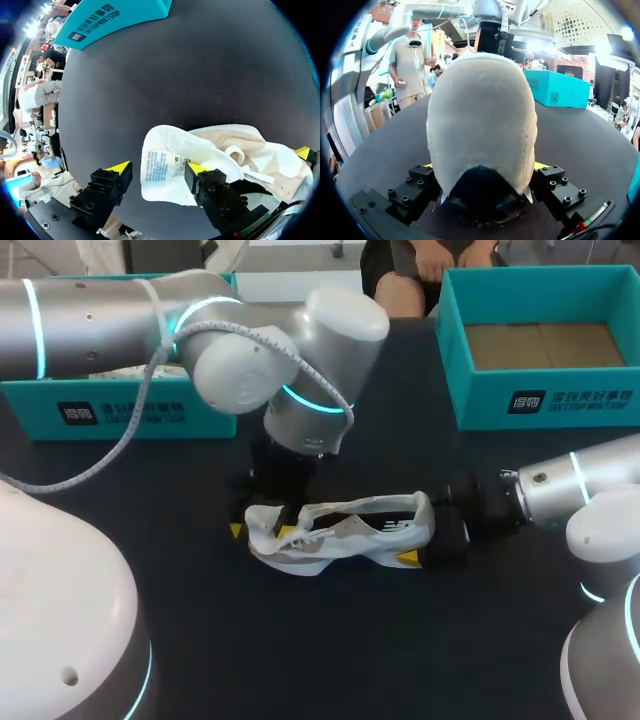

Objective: Take the shoe out of the shoebox, open the shoe tongue, remove and reinsert the insole, then place the shoe into the shoebox

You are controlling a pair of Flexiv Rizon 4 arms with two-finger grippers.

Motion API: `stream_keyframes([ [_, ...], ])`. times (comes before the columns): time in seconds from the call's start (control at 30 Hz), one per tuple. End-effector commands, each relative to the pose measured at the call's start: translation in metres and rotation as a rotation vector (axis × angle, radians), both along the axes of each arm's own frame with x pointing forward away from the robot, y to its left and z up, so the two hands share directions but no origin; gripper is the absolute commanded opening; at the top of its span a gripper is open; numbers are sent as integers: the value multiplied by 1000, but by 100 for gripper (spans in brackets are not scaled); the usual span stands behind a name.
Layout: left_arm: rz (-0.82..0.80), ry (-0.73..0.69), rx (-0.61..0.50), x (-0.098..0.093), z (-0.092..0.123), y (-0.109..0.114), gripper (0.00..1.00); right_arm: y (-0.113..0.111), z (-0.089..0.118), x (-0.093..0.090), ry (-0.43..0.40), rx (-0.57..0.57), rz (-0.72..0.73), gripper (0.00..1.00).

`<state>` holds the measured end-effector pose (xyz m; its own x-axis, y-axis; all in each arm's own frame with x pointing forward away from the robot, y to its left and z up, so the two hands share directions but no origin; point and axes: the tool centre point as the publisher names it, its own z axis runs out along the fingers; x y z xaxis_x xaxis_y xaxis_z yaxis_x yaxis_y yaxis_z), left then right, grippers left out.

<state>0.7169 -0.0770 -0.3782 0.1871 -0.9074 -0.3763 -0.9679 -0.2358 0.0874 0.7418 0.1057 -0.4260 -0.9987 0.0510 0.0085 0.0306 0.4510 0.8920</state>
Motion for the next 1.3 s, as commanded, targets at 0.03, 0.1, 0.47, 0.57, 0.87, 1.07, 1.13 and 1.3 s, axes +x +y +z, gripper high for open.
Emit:
stream_keyframes([
  [0.03,-14,-39,-76,-4,20,8,100,-1,-5,1,-1,-3,-1,0],
  [0.1,-31,-51,-99,-3,30,8,100,-1,-5,1,-1,-3,-1,0],
  [0.47,-316,-51,-296,11,88,-1,100,-1,-5,1,-1,-3,-1,0],
  [0.57,-443,-39,-356,14,110,-8,100,-1,-5,1,-1,-3,-1,0],
  [0.87,-1083,117,-438,19,152,-36,100,-1,-5,1,-1,-3,-1,0],
  [1.07,-1590,192,-493,24,183,-50,100,-1,-5,1,-1,-3,-1,0],
  [1.13,-1733,195,-501,23,192,-52,100,-1,-5,1,-1,-3,-1,0],
  [1.3,-2015,227,-492,21,208,-63,100,-1,-5,1,-1,-3,-1,0],
])
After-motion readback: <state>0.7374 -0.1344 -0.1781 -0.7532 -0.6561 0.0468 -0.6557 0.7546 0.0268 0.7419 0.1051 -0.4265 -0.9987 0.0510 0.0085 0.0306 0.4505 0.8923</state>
